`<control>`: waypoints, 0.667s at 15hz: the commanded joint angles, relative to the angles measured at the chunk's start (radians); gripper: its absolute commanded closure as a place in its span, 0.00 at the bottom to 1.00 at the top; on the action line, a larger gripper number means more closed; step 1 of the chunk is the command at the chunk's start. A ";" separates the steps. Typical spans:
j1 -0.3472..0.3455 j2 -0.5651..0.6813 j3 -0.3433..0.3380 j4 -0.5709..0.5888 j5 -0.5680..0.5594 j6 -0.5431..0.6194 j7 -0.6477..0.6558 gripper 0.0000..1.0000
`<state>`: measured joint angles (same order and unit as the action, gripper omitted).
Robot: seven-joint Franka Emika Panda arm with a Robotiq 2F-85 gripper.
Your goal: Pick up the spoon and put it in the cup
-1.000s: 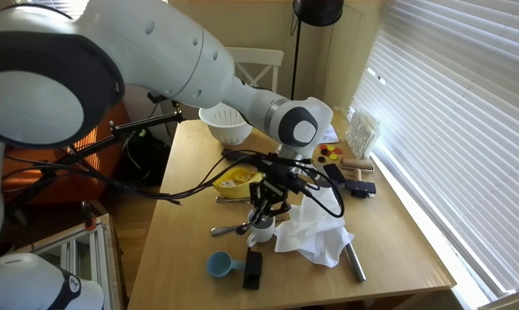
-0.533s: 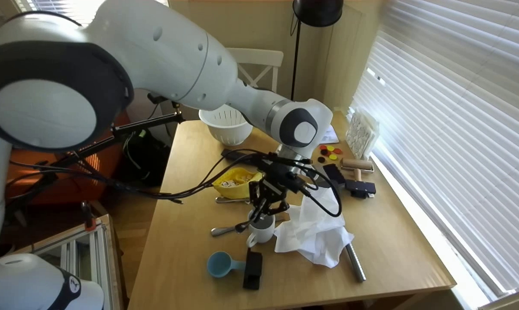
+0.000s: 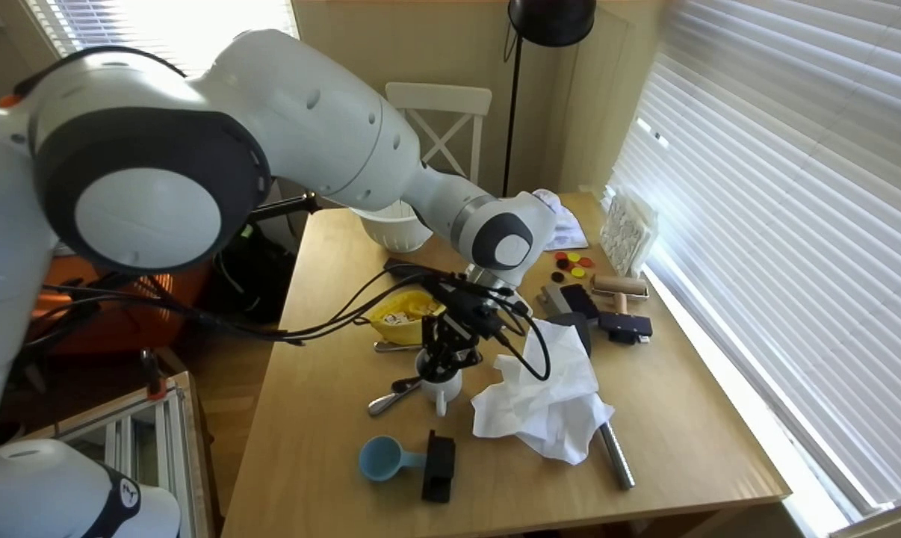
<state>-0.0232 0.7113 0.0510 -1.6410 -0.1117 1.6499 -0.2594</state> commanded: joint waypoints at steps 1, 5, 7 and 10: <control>-0.003 0.002 0.000 -0.009 0.037 0.034 0.043 0.98; 0.004 -0.007 -0.008 -0.008 0.024 0.035 0.070 0.60; 0.007 -0.022 -0.011 -0.011 0.018 0.046 0.084 0.46; 0.013 -0.048 -0.017 -0.022 0.008 0.052 0.109 0.26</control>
<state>-0.0227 0.6995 0.0464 -1.6414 -0.1053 1.6898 -0.1823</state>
